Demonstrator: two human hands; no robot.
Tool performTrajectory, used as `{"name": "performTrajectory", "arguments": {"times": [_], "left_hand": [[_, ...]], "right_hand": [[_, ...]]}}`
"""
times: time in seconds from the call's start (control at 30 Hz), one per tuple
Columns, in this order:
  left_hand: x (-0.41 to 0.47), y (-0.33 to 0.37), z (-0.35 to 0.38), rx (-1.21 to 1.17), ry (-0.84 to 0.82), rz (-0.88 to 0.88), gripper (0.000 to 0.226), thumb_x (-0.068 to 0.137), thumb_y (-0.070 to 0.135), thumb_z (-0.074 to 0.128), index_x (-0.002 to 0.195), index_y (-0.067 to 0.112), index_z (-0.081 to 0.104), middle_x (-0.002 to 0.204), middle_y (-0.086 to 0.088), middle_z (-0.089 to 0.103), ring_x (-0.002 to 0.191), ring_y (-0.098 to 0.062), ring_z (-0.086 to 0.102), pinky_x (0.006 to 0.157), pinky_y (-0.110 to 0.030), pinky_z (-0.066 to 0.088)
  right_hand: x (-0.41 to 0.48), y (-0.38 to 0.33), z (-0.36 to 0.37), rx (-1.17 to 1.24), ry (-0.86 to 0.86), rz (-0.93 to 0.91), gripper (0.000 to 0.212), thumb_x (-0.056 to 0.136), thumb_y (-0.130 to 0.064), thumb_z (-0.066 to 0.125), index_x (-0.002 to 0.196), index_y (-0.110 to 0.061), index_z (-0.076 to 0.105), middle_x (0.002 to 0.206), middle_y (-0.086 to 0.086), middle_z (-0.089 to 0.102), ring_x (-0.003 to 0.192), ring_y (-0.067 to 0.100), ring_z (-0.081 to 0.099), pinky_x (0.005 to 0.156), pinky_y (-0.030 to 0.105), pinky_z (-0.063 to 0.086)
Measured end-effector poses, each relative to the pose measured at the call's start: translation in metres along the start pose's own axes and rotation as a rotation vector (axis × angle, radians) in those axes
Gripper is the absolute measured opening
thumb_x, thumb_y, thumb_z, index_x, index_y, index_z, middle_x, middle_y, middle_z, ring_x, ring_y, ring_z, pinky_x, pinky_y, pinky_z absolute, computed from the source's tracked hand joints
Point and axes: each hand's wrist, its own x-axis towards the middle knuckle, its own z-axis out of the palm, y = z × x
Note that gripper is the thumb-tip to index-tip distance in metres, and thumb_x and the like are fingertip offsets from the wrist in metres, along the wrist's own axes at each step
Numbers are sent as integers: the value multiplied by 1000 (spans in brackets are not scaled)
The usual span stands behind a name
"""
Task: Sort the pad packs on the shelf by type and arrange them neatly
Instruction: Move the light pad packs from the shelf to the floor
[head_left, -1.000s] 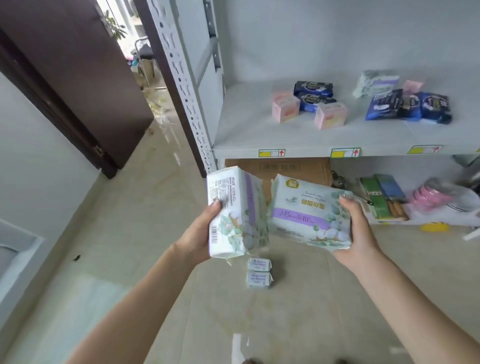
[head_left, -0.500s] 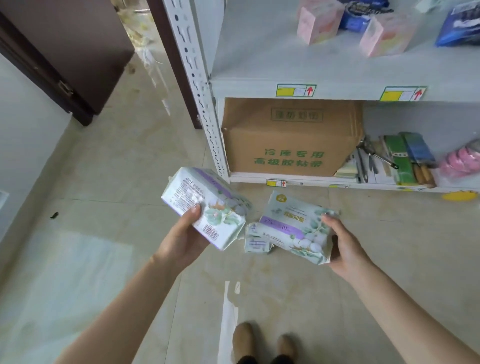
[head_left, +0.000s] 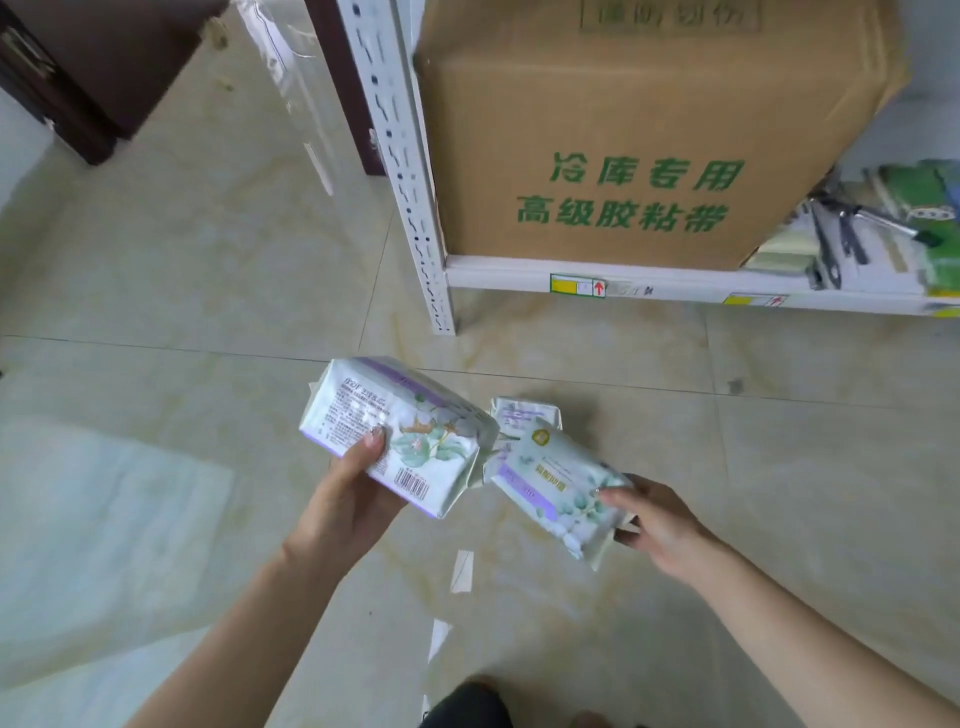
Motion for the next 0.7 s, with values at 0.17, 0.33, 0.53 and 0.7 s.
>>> {"name": "performTrajectory", "arguments": {"times": [0.17,0.33,0.53,0.7], "left_hand": [[39,-61,-64,41,-39,10,64,51,40,88,109,21,68,111,-6,69,103,-23,65,94,-41,50],[76,-108,-119,56,84,-11,87,34,41,93,113,23,61,111,0,69,101,-15,66,86,-38,53],[107,-158,-168,84,106,-2,79,35,37,94,107,21,66,107,-2,70,98,-16,68,75,-35,58],[116,-180,-183,159,48,-23,65,35,35,94,97,23,74,105,-3,72,96,-17,69,73,-34,59]], "right_hand": [[85,62,-20,-201,-154,59,48,55,-16,75,101,-21,61,85,-3,66,80,11,59,66,24,45],[156,99,-34,-334,-290,44,60,54,-6,71,111,-20,57,95,1,67,82,10,65,67,20,53],[223,143,-40,-632,-265,-171,69,66,12,72,122,-21,49,110,0,61,100,12,56,81,10,45],[246,178,-33,-950,-154,-549,69,62,-2,81,125,-5,53,117,3,54,108,15,53,86,-3,30]]}}
